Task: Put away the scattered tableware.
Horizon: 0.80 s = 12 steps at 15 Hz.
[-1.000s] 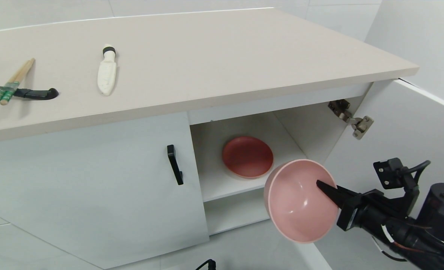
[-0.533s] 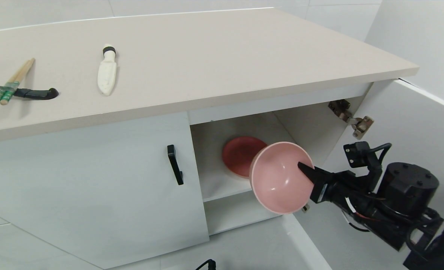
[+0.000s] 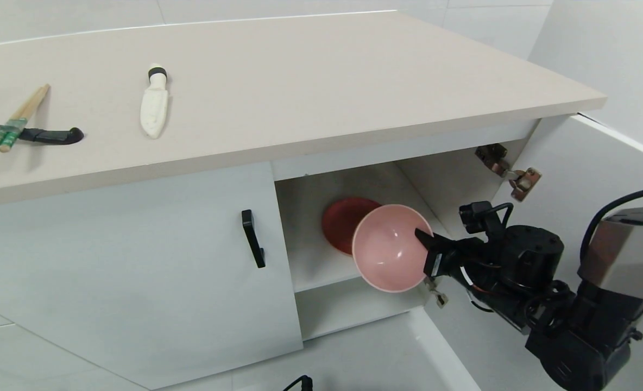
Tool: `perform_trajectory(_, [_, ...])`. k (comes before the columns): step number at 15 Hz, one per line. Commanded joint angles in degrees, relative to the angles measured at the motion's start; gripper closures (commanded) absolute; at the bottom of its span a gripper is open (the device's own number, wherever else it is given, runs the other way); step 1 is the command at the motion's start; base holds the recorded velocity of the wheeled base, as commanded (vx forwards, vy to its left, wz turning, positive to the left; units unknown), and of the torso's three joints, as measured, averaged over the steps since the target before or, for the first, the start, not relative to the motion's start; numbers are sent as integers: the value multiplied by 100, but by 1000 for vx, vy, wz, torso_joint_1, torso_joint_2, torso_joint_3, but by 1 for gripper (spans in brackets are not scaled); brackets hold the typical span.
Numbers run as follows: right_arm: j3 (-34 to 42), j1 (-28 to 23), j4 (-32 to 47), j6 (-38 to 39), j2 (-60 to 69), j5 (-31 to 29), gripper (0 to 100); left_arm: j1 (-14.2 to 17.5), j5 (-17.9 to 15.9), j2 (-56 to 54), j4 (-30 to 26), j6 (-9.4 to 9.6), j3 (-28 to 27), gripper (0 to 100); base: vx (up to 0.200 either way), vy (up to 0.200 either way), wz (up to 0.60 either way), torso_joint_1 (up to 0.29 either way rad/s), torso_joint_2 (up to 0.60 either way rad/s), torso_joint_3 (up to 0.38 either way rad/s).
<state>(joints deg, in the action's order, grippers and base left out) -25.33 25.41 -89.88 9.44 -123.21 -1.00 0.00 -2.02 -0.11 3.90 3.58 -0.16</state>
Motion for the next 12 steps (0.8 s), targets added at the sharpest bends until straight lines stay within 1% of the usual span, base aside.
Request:
perform_trajectory(1, [-446, -71, -12, -3, -309, 74, 100, -18, -61, 29, -531, 46, -46, 0, 0, 0, 0, 0, 0, 0])
perform_trajectory(2, [-657, -71, -12, -12, -449, 82, 100, -18, -105, 11, -337, -104, 16, 0, 0, 0, 0, 0, 0, 0])
perform_trajectory(3, [-877, -71, -12, -12, -616, 135, 100, -18, -105, 11, -390, -183, 16, 0, 0, 0, 0, 0, 0, 0])
perform_trajectory(6, [-1255, -132, -12, -21, -819, 293, 100, -18, -114, 11, -390, -218, 16, 0, 0, 0, 0, 0, 0, 0])
perform_trajectory(7, [-1264, -150, -12, -21, -854, 293, 100, -18, -114, 11, -390, -253, 16, 0, 0, 0, 0, 0, 0, 0])
perform_trajectory(10, [-1272, -141, -12, -29, -959, 302, 100, -18, -114, 11, -390, -253, 16, 0, 0, 0, 0, 0, 0, 0])
perform_trajectory(12, [-1519, -167, -12, -320, -1144, 293, 100, -18, -114, 11, -390, -253, 16, 0, 0, 0, 0, 0, 0, 0])
